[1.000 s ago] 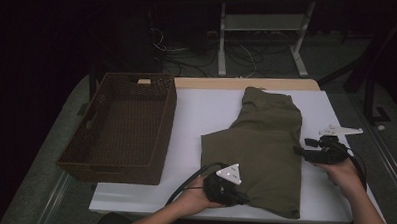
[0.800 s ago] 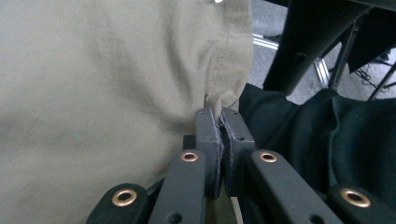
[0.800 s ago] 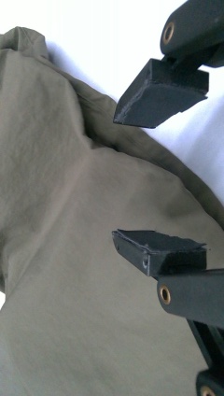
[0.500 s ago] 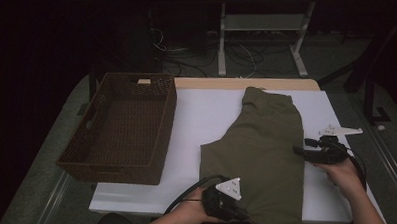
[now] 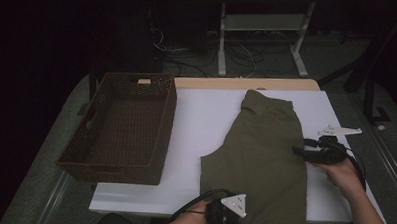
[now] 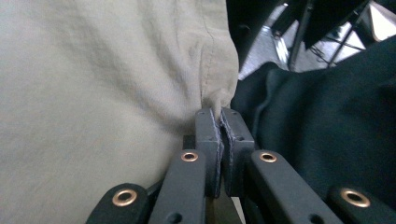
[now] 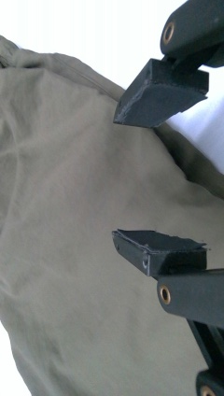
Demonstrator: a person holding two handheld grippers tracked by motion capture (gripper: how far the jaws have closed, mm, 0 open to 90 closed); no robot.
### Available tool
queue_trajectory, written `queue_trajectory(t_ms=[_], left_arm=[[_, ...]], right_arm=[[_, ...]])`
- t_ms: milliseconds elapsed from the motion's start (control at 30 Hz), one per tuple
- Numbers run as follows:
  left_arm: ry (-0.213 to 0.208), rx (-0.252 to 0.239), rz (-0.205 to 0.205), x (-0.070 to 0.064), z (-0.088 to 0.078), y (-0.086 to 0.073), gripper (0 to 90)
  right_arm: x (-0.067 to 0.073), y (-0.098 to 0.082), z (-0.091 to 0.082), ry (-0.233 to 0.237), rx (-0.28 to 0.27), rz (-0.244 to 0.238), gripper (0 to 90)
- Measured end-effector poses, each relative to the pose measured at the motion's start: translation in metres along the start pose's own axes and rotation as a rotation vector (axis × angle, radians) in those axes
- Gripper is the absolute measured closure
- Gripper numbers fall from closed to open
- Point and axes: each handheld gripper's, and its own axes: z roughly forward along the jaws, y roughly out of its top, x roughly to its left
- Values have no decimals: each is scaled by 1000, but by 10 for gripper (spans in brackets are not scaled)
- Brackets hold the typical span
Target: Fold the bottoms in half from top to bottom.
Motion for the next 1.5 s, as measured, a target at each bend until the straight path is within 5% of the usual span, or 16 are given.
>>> queue_trajectory(t_ms=[200,500,1133,1500], left_arm=[[-43,6,2,-4,7,-1,845],[17,-96,-20,9,-12,3,712],[241,-223,-132,51,-68,-5,418],[370,-246,-180,79,-87,-5,242]], right_arm=[[1,0,1,0,3,-5,369],[1,0,1,0,7,-5,369],[3,0,4,14,19,-18,367],[5,0,3,15,26,-24,359]])
